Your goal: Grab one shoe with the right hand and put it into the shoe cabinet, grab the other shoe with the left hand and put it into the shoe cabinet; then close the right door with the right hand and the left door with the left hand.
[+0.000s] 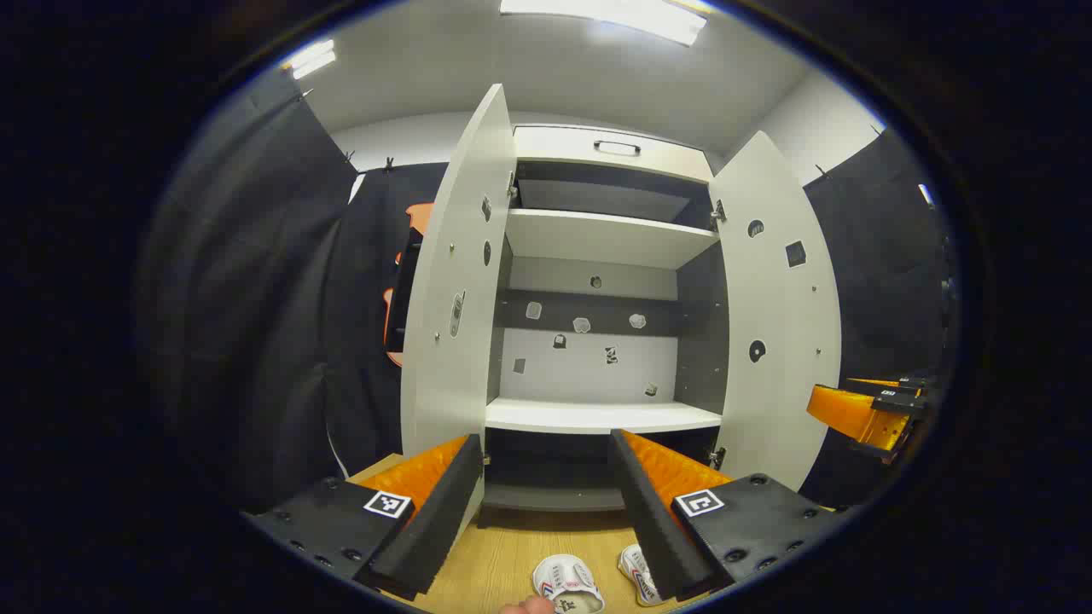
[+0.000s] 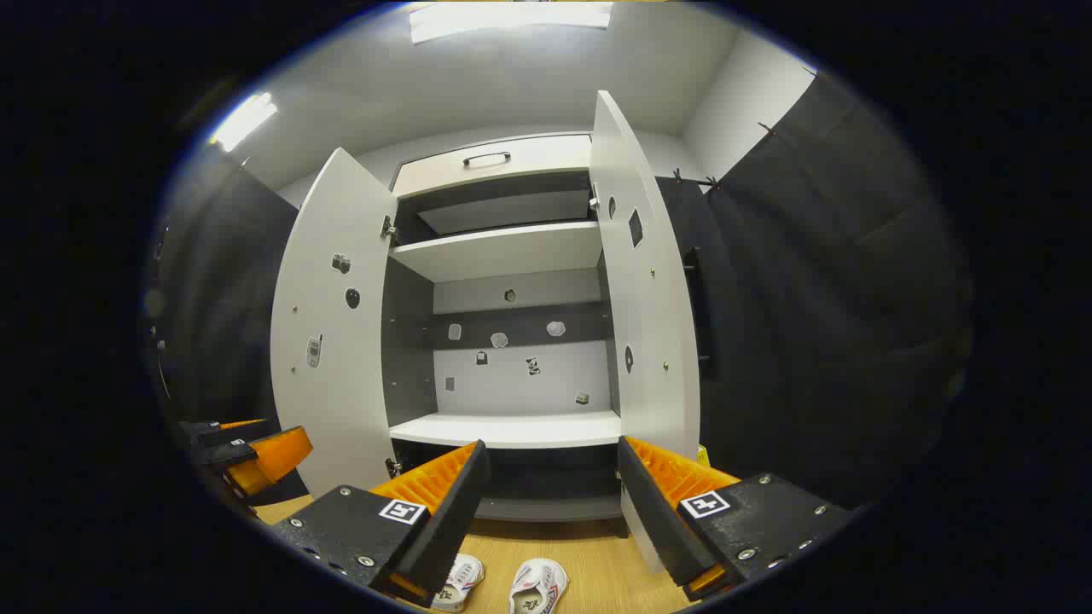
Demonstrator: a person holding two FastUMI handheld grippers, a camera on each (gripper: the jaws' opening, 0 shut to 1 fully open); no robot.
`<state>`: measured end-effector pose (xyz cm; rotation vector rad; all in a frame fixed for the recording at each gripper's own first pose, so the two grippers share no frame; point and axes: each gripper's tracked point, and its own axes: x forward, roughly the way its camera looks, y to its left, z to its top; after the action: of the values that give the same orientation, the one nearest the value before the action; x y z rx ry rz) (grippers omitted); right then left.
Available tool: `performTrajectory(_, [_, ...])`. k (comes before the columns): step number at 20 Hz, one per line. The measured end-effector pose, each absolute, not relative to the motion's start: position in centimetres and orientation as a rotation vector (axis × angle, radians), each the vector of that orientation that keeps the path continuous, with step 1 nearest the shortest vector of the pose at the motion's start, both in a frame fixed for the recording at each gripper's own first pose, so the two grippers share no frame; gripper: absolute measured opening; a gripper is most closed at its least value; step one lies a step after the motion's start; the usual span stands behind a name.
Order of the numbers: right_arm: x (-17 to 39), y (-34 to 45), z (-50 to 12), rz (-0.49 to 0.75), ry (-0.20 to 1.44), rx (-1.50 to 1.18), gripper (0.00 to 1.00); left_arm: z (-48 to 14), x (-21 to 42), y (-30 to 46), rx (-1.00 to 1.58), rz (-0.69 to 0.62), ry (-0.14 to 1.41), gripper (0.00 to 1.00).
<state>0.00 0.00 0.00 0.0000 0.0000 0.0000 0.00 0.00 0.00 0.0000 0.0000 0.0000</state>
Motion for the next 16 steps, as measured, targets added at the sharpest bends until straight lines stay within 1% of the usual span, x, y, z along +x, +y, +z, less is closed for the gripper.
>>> performTrajectory(3, [0.2,0.0,0.2,-0.001,-0.005,0.004,0.93,0.2,0.1,0.1,0.001,0.004,-0.008,0.96])
performTrajectory(4, [0.3,-0.1,0.3,-0.001,-0.008,0.002,0.93,0.2,0.2,0.1,0.001,0.005,-0.007,0.94])
performTrajectory(6, [0.2,-0.1,0.6,-0.002,-0.019,-0.002,0.93,0.1,0.2,0.1,0.002,0.007,-0.007,0.94])
performTrajectory(8, [0.2,-0.2,0.8,-0.004,-0.022,-0.008,0.93,0.3,0.2,0.0,0.000,0.004,-0.011,0.99])
performTrajectory(9, [0.3,-0.2,0.8,-0.004,-0.024,-0.010,0.93,0.3,0.3,0.1,0.000,0.004,-0.012,0.96])
performTrajectory(16, [0.8,0.0,-0.7,0.002,0.013,-0.027,0.93,0.2,0.3,0.0,0.018,0.006,-0.016,0.96])
